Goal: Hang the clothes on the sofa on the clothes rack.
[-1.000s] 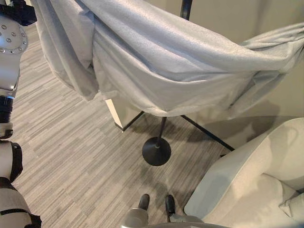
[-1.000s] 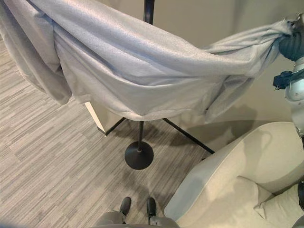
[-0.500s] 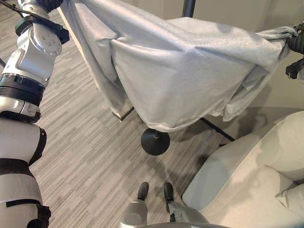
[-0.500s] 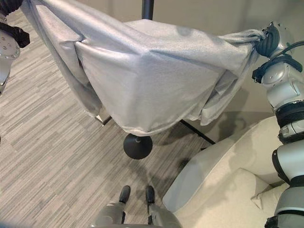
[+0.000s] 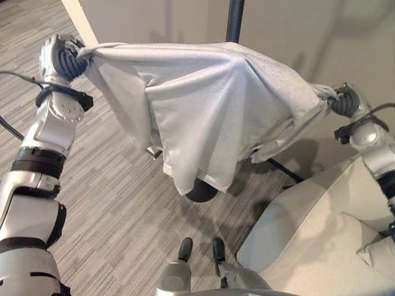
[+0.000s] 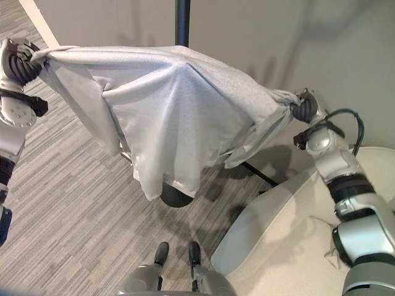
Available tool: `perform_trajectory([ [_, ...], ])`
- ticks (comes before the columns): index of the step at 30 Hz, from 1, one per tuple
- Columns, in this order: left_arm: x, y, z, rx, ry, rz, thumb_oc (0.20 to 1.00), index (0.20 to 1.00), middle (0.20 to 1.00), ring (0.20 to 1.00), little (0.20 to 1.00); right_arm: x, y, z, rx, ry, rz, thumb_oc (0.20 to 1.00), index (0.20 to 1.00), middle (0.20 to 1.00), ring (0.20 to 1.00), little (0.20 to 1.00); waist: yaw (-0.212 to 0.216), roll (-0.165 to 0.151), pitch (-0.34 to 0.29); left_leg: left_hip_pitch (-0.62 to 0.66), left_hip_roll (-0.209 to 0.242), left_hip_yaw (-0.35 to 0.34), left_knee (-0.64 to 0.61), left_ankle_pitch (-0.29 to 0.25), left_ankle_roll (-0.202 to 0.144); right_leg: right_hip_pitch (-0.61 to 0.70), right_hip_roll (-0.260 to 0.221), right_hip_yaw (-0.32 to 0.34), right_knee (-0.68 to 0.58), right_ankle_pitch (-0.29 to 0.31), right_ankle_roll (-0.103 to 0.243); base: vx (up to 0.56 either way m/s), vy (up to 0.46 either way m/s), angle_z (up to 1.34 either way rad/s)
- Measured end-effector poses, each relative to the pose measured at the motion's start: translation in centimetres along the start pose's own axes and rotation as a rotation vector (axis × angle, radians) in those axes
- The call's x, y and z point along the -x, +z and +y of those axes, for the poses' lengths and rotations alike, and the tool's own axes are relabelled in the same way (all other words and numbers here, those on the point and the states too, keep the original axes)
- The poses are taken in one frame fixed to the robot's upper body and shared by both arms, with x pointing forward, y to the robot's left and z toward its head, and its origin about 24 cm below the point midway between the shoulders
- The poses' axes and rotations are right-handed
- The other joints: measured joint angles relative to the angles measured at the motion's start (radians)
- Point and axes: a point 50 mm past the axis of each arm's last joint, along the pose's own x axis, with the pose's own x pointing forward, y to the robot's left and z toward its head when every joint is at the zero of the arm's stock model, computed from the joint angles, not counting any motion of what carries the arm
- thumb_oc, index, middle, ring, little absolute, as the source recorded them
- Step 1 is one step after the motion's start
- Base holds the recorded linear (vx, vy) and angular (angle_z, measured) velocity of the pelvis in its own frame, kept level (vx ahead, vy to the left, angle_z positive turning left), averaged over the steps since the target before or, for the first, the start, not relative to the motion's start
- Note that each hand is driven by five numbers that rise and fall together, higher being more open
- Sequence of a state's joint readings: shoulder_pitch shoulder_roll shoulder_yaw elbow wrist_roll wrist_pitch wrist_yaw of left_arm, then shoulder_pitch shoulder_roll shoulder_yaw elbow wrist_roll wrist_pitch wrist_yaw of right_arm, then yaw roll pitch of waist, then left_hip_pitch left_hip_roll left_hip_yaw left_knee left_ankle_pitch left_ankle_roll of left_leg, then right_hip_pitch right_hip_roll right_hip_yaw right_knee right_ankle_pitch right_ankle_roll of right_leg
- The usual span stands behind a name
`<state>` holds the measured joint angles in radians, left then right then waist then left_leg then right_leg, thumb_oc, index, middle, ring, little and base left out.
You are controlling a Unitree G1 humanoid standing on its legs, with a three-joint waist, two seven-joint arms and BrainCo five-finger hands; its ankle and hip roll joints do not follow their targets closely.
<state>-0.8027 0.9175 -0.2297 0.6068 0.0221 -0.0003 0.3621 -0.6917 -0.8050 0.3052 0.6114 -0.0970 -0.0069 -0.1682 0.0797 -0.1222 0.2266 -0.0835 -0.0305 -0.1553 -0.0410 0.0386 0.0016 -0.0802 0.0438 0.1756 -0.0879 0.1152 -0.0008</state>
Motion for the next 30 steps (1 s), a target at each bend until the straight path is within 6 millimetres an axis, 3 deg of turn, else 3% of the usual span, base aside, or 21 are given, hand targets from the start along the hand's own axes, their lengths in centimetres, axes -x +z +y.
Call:
perform_trajectory([
  [5,3.2,-2.6,-1.9,0.083,-0.045,0.072,0.2,0.2,0.2,0.2,0.2,2.9,-2.8,3.7,-0.131,0.063,0.085,0.2,0.2,0.2,0.2,0.2,-0.001,0.0,0.0,0.001,0.0,0.0,-0.002,0.0,0.0,0.0,0.0,0.0,0.0,0.0,0.0,0.0,0.0,0.0],
  [9,4.4,-2.9,-3.1,0.174,-0.051,0.104,0.2,0.2,0.2,0.2,0.2,3.7,-3.1,5.2,-0.208,0.08,0.106,0.2,0.2,0.2,0.2,0.2,-0.006,0.001,-0.003,0.0,0.0,0.001,-0.011,0.006,0.0,-0.004,-0.001,0.001,0.0,0.001,-0.001,0.01,0.003,0.0],
  [11,6.6,-3.3,-4.6,0.305,-0.055,0.149,0.206,0.206,0.206,0.206,0.206,4.4,-3.4,6.5,-0.284,0.079,0.132,0.2,0.2,0.2,0.2,0.2,-0.005,0.006,-0.006,0.014,0.0,0.001,-0.013,0.006,0.0,0.007,-0.002,0.001,0.0,0.001,-0.001,0.06,0.02,-0.03],
  [12,7.6,-3.8,-5.4,0.318,-0.088,0.171,1.0,1.0,1.0,1.0,1.0,4.8,-3.5,7.0,-0.3,0.098,0.143,0.476,0.476,0.476,0.476,0.476,-0.006,0.007,-0.006,0.015,0.002,0.001,-0.022,0.006,0.001,0.005,-0.001,0.001,0.0,0.0,-0.001,0.03,0.022,-0.01],
  [13,8.2,-4.2,-5.6,0.343,-0.087,0.195,1.0,1.0,1.0,1.0,1.0,5.0,-3.5,7.3,-0.33,0.09,0.148,0.58,0.58,0.58,0.58,0.58,-0.007,0.007,-0.006,0.018,0.002,0.001,-0.024,0.01,0.004,0.006,-0.001,0.001,0.0,0.001,-0.001,0.0,0.0,0.0],
  [14,8.7,-4.5,-6.1,0.349,-0.098,0.215,1.0,1.0,1.0,1.0,1.0,5.2,-3.6,7.7,-0.348,0.092,0.161,1.0,1.0,1.0,1.0,1.0,-0.008,0.008,-0.007,0.017,0.002,0.0,-0.024,0.01,0.004,0.006,-0.001,0.0,0.0,0.001,-0.001,0.0,0.0,0.0],
  [19,10.8,-6.1,-7.0,0.406,-0.114,0.308,1.0,1.0,1.0,1.0,1.0,6.9,-4.8,8.7,-0.394,0.093,0.22,1.0,1.0,1.0,1.0,1.0,-0.009,0.033,-0.022,0.018,0.001,0.0,-0.025,0.011,0.005,0.006,-0.002,0.0,0.0,0.001,-0.001,0.0,0.0,0.0],
  [26,13.3,-9.1,-6.0,0.417,-0.048,0.431,1.0,1.0,1.0,1.0,1.0,7.7,-6.2,6.8,-0.407,0.008,0.249,1.0,1.0,1.0,1.0,1.0,-0.011,0.06,-0.049,0.018,0.003,0.001,-0.029,0.011,0.004,0.005,-0.001,0.0,0.0,0.0,-0.001,0.01,0.01,0.0],
  [30,16.3,-12.1,-4.8,0.377,-0.03,0.545,1.0,1.0,1.0,1.0,1.0,9.2,-9.0,5.0,-0.385,-0.075,0.345,1.0,1.0,1.0,1.0,1.0,-0.013,0.052,-0.067,0.017,0.003,0.0,-0.029,0.011,0.004,0.004,-0.001,0.0,0.0,0.0,-0.001,0.01,0.009,0.0],
])
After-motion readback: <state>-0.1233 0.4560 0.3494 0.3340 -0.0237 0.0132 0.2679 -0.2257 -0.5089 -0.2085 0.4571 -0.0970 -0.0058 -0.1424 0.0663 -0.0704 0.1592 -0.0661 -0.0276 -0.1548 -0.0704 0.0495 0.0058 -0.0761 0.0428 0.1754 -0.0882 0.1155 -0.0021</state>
